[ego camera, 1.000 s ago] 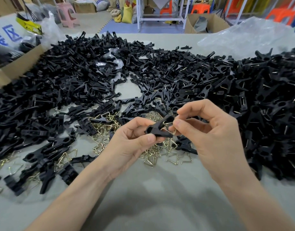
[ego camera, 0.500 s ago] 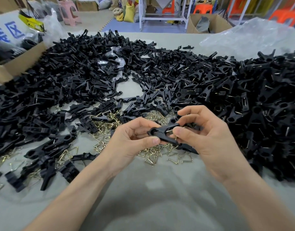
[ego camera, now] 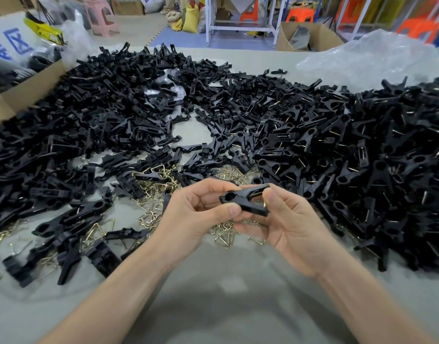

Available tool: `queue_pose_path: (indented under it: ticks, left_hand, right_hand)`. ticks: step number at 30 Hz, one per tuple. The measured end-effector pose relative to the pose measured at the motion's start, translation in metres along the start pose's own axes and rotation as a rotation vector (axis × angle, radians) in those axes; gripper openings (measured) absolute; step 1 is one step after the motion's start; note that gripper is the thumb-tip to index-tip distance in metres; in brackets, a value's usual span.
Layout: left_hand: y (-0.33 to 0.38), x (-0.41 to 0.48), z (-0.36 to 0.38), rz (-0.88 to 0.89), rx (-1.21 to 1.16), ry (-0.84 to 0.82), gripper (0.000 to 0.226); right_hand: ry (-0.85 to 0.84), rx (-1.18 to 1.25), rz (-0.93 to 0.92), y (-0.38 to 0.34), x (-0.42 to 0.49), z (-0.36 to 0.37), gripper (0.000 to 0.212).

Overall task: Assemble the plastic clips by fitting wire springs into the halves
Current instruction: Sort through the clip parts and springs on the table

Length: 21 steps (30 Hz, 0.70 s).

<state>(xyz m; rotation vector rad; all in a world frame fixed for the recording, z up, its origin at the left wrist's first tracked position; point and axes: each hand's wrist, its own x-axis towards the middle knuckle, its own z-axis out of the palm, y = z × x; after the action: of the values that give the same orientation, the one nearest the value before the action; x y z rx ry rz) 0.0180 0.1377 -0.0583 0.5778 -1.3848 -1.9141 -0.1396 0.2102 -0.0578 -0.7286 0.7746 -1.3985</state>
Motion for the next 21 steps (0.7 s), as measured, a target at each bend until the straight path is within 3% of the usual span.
queue_pose_path:
  ticks: [21]
  left_hand:
    - [-0.0048, 0.0009, -0.0007, -0.022, 0.038, -0.034, 0.032]
  right_hand:
    - [-0.005, 0.095, 0.095, 0.0016, -0.0007, -0.0063, 0.031]
